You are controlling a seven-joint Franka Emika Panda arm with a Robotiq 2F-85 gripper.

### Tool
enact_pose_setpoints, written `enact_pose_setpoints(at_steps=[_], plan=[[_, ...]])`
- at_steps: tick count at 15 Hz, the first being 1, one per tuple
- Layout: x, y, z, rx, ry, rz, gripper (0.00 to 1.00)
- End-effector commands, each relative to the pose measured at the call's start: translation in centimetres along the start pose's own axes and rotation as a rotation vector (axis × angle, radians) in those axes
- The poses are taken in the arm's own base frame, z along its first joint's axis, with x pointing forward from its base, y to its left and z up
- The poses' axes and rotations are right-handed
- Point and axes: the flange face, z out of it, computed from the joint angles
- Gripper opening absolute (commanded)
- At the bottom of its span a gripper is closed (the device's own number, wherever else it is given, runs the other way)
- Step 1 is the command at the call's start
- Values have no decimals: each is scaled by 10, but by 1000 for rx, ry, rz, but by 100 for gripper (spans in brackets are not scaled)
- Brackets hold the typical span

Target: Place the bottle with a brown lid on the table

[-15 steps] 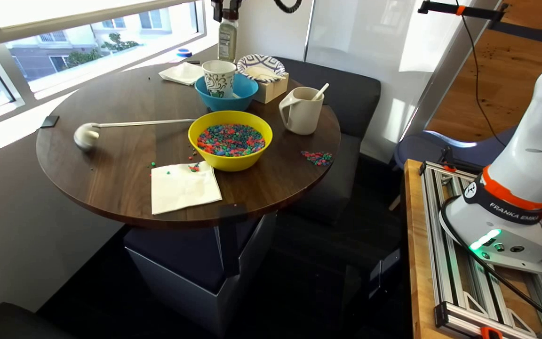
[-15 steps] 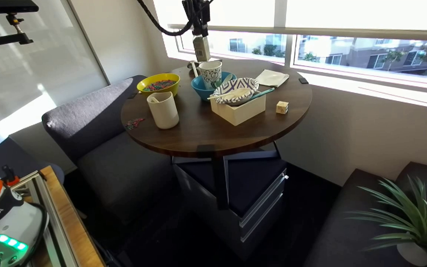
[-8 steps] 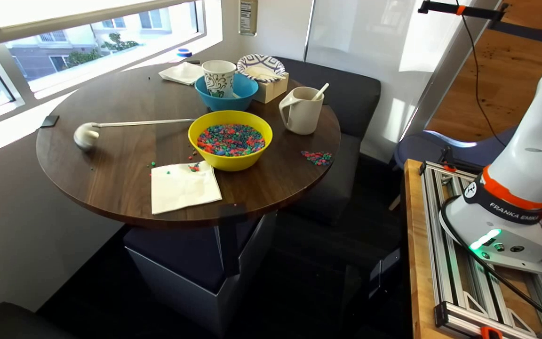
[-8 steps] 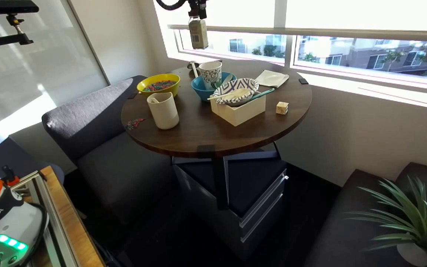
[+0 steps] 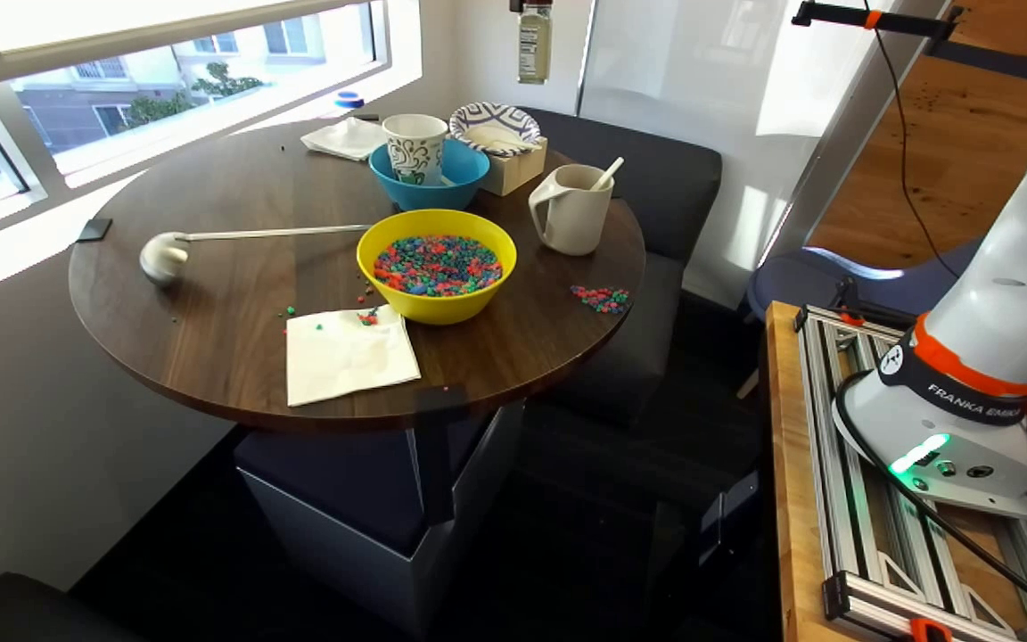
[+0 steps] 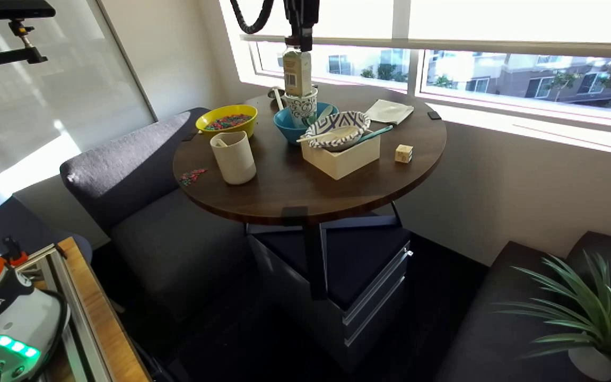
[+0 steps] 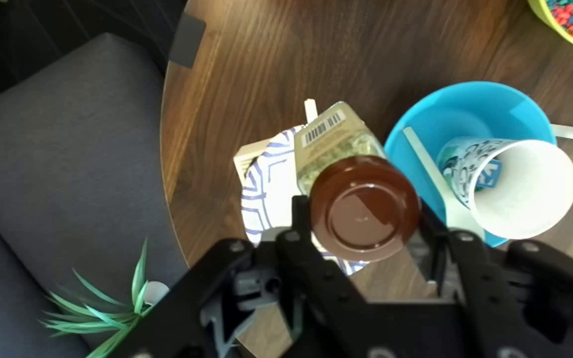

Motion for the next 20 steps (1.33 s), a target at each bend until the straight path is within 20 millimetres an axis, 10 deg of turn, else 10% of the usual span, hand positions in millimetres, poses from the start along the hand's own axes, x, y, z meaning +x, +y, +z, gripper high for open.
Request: enact_pose_setpoints(at_steps=[1,13,14,15,17,18,20], plan=[[-25,29,7,24,-52,107,24],[-118,26,55,88,143,81,24],[-92,30,48,88,107,88,24],[-97,30,53,89,107,86,49],[-96,30,52,89,110,87,49],[-94,30,52,89,111,88,24],[-90,36,65,45,124,105,24]])
